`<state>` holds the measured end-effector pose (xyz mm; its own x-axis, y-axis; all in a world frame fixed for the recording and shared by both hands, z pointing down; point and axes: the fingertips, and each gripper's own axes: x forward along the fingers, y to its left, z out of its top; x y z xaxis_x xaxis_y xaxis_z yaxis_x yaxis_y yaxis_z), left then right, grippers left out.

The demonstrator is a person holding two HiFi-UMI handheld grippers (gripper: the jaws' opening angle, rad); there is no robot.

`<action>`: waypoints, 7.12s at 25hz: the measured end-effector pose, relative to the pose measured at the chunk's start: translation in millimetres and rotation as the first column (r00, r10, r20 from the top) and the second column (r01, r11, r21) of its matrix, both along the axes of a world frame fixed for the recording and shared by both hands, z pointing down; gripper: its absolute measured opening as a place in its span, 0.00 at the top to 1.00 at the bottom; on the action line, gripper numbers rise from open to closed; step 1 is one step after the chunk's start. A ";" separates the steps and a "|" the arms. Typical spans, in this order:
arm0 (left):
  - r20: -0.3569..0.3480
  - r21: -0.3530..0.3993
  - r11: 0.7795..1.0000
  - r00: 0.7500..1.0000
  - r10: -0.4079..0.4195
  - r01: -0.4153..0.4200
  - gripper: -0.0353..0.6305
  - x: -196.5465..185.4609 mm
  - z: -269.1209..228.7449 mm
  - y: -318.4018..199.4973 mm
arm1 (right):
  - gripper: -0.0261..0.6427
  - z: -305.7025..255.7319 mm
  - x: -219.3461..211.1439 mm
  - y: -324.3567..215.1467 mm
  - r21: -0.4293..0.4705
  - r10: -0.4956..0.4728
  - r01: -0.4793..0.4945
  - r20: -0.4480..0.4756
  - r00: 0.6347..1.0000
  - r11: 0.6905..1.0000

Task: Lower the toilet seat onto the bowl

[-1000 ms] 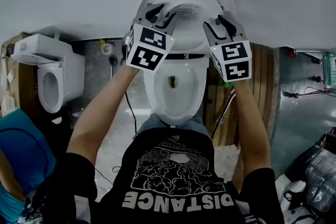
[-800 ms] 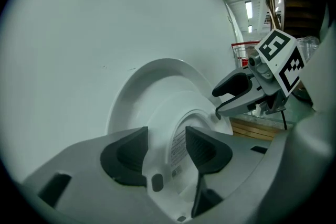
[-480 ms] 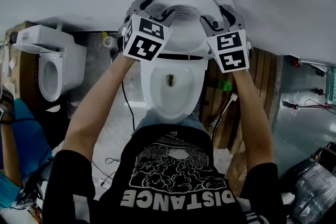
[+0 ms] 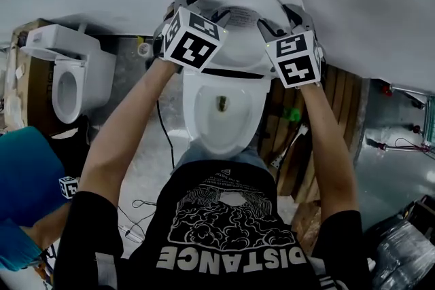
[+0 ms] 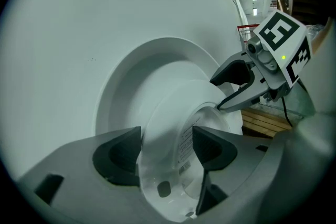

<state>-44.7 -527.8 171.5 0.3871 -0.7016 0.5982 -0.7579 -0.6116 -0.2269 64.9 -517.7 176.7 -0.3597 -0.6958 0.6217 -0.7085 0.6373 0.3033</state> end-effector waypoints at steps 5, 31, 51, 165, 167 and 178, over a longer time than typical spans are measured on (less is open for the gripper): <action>0.020 -0.027 0.999 0.999 0.044 -0.044 0.50 -2.1 -1.7 6.6 | 0.57 -1.4 -2.9 5.0 -0.020 -0.035 0.035 -0.002 0.999 0.999; 0.078 -0.040 0.963 0.960 0.269 -0.266 0.76 -20.9 -27.5 97.9 | 0.72 -26.4 2.0 86.7 -0.046 -0.099 0.097 -0.060 0.993 0.994; 0.200 0.001 0.943 0.924 0.327 -0.334 0.75 -18.1 -20.5 156.9 | 0.77 -25.8 5.2 146.6 0.010 -0.127 0.129 -0.095 0.987 0.992; 0.602 -0.165 0.831 0.613 0.512 -0.531 0.67 -12.5 423.7 545.3 | 0.69 414.1 8.0 527.1 -0.190 -0.518 0.535 -0.636 0.572 0.824; 0.602 -0.183 0.825 0.603 0.524 -0.534 0.67 -11.3 434.2 544.4 | 0.69 424.4 9.8 526.7 -0.203 -0.526 0.534 -0.635 0.566 0.821; 0.587 -0.288 0.803 0.566 0.579 -0.522 0.68 -13.0 472.6 539.2 | 0.70 461.9 8.5 523.7 -0.294 -0.586 0.528 -0.592 0.554 0.797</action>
